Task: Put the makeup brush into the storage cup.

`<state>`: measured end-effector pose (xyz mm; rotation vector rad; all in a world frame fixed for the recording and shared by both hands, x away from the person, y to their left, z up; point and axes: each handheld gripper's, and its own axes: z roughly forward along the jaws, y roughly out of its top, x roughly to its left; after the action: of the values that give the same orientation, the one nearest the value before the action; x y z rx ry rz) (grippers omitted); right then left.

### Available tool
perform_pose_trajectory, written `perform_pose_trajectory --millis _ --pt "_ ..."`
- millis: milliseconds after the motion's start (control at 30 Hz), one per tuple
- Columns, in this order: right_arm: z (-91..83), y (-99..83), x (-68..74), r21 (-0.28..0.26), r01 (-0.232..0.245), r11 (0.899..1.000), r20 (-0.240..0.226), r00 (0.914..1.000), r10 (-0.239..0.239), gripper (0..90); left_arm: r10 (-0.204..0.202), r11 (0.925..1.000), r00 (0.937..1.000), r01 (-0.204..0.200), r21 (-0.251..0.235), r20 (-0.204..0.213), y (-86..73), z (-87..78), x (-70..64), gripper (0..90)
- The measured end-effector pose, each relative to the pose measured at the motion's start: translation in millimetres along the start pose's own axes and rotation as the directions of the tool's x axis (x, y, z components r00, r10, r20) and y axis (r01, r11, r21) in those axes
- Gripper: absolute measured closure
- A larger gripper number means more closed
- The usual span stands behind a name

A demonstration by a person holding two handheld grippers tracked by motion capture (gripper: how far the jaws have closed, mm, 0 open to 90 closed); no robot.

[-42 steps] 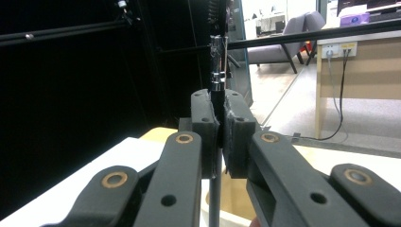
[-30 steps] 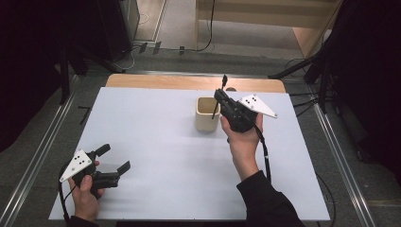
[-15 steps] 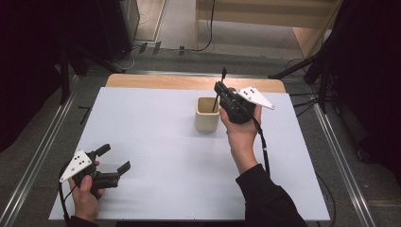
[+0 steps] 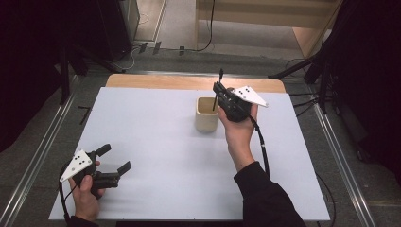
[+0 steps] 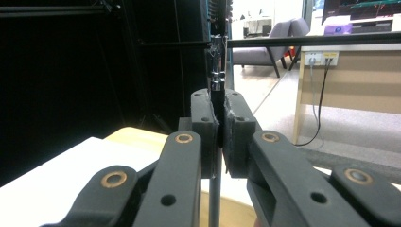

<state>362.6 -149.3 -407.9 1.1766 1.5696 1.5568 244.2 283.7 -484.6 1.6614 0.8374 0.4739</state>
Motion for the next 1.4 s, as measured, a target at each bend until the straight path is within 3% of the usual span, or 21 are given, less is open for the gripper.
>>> perform_pose_trajectory --millis 1100,1400 --pt "16.0 -47.2 -7.0 0.109 -0.004 0.994 0.022 0.9997 0.002 86.3 -0.002 1.0000 0.9999 0.002 -0.001 0.010 0.1 0.4 -1.4 0.0" --pt "15.3 -52.3 -8.5 0.135 0.003 0.991 0.024 0.9997 -0.007 85.8 0.000 1.0000 0.9999 0.000 0.001 0.013 -0.2 1.4 -1.7 0.0"
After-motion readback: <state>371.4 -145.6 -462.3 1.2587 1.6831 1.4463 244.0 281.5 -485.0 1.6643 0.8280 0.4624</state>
